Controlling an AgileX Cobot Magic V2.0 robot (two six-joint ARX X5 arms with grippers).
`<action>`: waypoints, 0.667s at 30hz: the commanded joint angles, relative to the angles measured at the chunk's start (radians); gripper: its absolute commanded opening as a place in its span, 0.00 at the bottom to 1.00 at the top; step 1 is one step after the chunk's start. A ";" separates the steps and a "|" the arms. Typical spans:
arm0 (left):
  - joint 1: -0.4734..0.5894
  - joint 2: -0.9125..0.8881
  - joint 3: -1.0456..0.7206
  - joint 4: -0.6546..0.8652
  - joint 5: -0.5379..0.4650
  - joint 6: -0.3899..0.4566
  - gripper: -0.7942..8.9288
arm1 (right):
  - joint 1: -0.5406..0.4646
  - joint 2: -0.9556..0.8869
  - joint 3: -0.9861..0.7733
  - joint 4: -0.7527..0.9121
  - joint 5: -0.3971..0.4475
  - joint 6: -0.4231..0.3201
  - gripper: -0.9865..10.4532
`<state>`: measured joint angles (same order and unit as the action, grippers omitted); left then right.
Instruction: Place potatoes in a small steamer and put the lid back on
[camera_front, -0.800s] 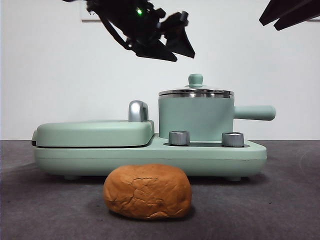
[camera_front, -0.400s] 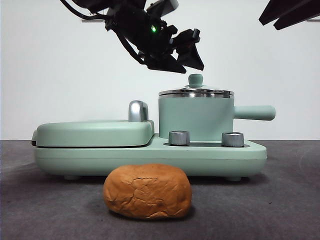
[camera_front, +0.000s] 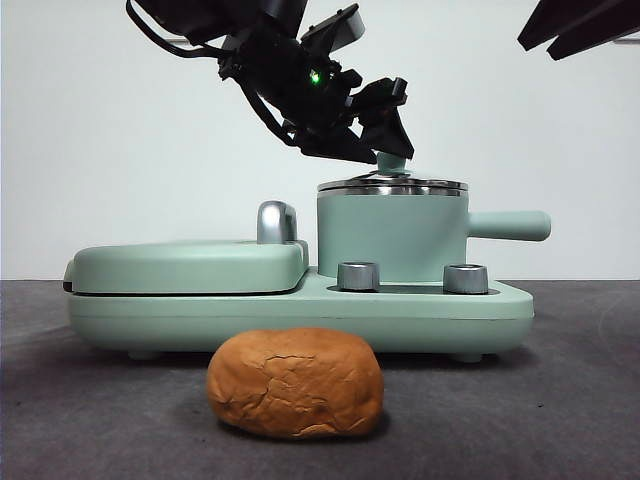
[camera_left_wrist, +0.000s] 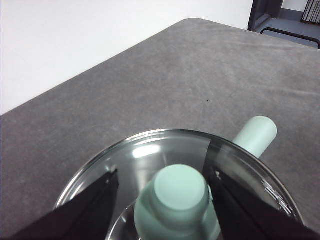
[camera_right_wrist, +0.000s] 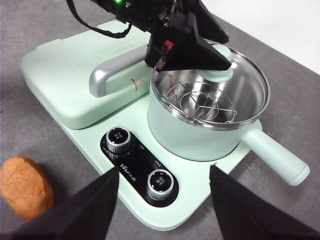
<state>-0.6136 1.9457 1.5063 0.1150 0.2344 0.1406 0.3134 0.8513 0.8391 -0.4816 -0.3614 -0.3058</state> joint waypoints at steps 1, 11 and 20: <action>-0.011 0.035 0.027 0.013 0.002 -0.029 0.38 | 0.005 0.004 0.015 0.010 0.004 0.017 0.34; -0.017 0.036 0.027 0.011 0.002 -0.038 0.11 | 0.005 0.004 0.015 0.010 0.004 0.017 0.34; -0.020 0.029 0.027 0.011 0.002 0.053 0.09 | 0.005 0.004 0.015 0.009 0.029 0.018 0.34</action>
<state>-0.6243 1.9583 1.5063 0.1162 0.2371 0.1543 0.3134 0.8513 0.8391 -0.4820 -0.3355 -0.3054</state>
